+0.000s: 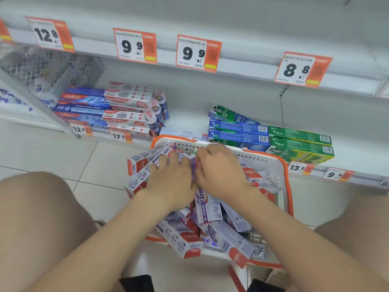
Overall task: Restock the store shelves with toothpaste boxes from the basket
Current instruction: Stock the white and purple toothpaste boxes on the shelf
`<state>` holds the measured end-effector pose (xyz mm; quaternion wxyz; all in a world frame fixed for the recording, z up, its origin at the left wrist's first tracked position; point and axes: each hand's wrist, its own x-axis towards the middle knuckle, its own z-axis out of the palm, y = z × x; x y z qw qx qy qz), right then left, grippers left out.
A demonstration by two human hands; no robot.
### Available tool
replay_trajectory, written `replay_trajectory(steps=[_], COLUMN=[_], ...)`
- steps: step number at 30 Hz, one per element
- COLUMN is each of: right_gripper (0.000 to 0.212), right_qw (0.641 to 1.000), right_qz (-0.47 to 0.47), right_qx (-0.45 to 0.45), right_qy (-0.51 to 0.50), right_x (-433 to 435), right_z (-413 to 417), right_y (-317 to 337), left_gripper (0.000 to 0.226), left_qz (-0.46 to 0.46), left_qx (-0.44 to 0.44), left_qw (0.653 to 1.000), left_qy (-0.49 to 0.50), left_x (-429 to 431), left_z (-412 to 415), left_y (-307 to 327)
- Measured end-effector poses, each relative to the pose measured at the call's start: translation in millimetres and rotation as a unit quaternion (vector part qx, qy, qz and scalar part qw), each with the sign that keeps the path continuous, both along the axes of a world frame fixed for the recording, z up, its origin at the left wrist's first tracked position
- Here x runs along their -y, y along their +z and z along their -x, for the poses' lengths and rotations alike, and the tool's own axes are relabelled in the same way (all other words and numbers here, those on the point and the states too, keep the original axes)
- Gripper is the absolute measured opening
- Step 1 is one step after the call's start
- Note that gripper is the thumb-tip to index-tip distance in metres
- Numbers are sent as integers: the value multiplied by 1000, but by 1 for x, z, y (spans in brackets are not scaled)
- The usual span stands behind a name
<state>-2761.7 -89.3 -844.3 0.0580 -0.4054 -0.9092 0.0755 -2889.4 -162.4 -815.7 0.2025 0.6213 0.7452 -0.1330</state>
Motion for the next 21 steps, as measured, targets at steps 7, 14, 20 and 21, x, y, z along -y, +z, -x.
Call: replay_trajectory(steps=[7, 14, 20, 21], right_gripper=[22, 26, 30, 32], right_qw=[978, 963, 951, 935], right_qz=[50, 69, -38, -45], right_qx=[-130, -203, -170, -175], right_qy=[-153, -161, -257, -304], right_x=[3, 44, 49, 49], right_z=[-22, 15, -26, -41], right_y=[-2, 10, 11, 8], left_gripper=[55, 38, 45, 46], left_qz=[-55, -244, -276, -259], left_qx=[-8, 28, 16, 12], left_qw=[998, 969, 960, 965], left_qy=[-32, -39, 41, 40], left_x=[5, 16, 55, 60], left_z=[0, 31, 45, 45], left_y=[-10, -24, -32, -32])
